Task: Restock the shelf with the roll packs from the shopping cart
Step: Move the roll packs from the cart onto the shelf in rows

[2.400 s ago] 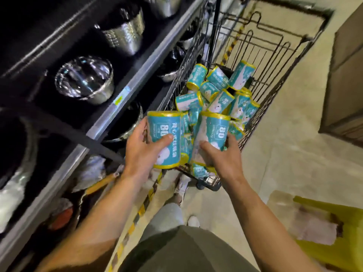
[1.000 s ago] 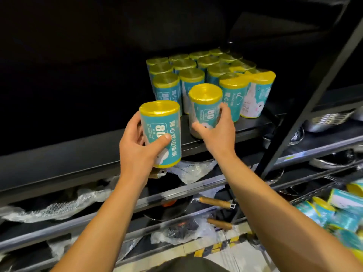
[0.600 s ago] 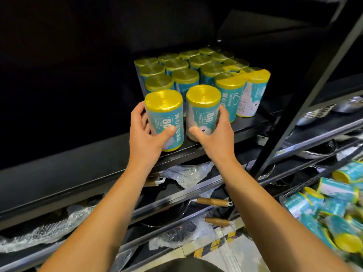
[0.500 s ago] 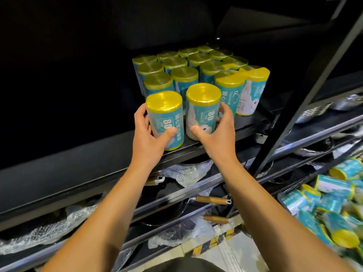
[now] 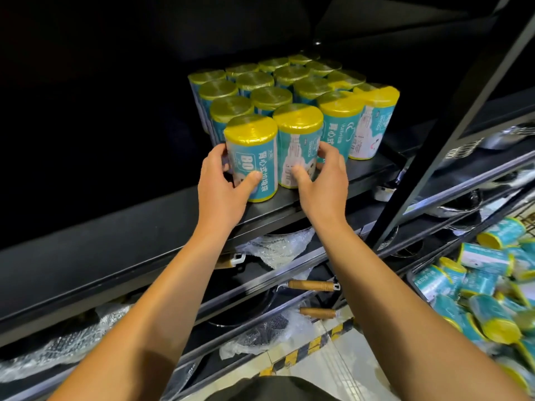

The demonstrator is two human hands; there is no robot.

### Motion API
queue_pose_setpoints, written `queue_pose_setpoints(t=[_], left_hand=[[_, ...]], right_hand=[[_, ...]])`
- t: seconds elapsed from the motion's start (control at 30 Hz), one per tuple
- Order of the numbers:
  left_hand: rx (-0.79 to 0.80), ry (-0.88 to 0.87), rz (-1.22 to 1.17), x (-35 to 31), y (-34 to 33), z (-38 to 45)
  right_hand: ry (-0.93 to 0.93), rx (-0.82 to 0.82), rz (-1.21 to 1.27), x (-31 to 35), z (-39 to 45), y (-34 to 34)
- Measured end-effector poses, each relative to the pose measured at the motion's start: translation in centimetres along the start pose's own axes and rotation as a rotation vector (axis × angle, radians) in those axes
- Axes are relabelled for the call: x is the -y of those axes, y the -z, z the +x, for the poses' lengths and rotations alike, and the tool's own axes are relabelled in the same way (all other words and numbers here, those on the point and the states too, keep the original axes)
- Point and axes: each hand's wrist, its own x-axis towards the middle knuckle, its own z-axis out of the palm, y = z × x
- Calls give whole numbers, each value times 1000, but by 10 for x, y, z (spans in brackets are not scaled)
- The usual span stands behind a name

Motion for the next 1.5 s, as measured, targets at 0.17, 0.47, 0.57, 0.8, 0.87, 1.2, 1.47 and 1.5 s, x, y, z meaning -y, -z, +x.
queue_pose_setpoints(t=[0.17,0.47,0.57,0.8,0.87,1.2,1.47,1.5], left_hand=[[46,-5,8,4,-6,10],[73,66,-51,5,-11,10],[87,92,-132,6,-8,10],[98,124,-250,4,-5,7],[100,120,-236,3,-5,7],[-2,111,35,-20,3,-26],[25,1,113,-70,-43,-129],[59,-1,118,-76,-54,-142]], right_hand=[[-44,4,-81,4,7,-6],[-48,-2,-81,0,10,-4],[-49,-5,-77,0,9,-5],[-52,-8,-68,0,9,-5],[-46,-6,-72,0,10,-5],[-2,104,-50,1,-16,31],[51,216,-113,-45,-74,122],[37,219,-128,-56,-81,137]])
